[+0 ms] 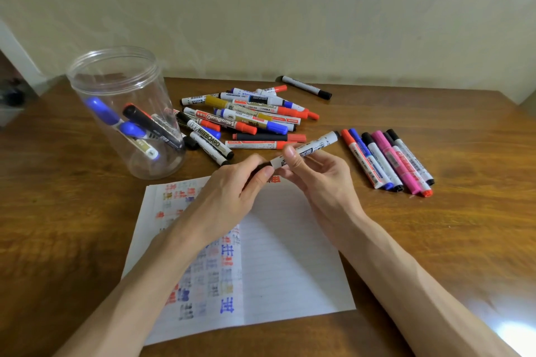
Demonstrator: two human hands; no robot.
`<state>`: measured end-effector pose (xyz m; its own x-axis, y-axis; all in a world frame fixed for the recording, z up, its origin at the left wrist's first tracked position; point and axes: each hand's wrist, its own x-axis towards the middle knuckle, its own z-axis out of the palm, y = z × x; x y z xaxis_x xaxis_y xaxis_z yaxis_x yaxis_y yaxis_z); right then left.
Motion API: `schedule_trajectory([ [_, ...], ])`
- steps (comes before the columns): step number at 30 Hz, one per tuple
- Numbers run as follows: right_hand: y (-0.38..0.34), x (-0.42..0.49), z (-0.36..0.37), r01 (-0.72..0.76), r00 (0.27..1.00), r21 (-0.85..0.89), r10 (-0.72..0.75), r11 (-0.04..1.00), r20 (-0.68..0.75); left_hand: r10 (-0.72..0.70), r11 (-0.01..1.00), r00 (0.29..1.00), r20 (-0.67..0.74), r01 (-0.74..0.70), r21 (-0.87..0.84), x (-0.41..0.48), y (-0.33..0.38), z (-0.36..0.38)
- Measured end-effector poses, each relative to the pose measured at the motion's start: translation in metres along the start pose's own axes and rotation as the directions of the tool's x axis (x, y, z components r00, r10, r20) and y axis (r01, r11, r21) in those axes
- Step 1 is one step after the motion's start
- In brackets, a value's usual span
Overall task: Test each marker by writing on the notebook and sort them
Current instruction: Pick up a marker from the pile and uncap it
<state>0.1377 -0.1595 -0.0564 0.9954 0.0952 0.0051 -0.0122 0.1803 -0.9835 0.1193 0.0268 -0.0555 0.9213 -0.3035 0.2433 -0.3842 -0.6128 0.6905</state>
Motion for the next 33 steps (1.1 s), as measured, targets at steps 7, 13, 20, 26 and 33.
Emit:
schedule_trajectory([
  [7,-0.001,0.000,0.003,0.052,0.998,-0.038,-0.053,0.998,-0.025,0.024,0.998,0.999,0.022,-0.026,0.051,0.002,-0.003,-0.001],
  [13,-0.006,-0.001,-0.001,0.102,0.995,-0.077,-0.101,0.992,0.014,0.006,0.998,0.998,0.058,-0.002,-0.067,0.000,0.002,-0.004],
  [20,-0.008,0.000,-0.003,0.136,0.990,-0.105,-0.130,0.985,0.058,-0.011,0.992,0.995,0.103,0.024,-0.126,-0.002,0.002,-0.008],
  [26,-0.008,0.001,-0.002,0.190,0.981,-0.115,-0.183,0.975,0.071,-0.062,0.985,0.994,0.091,0.076,-0.157,-0.003,-0.002,-0.003],
  [33,-0.005,0.000,0.005,0.219,0.976,-0.165,-0.217,0.962,0.031,0.043,0.999,0.995,-0.085,-0.042,0.011,-0.002,-0.001,0.002],
])
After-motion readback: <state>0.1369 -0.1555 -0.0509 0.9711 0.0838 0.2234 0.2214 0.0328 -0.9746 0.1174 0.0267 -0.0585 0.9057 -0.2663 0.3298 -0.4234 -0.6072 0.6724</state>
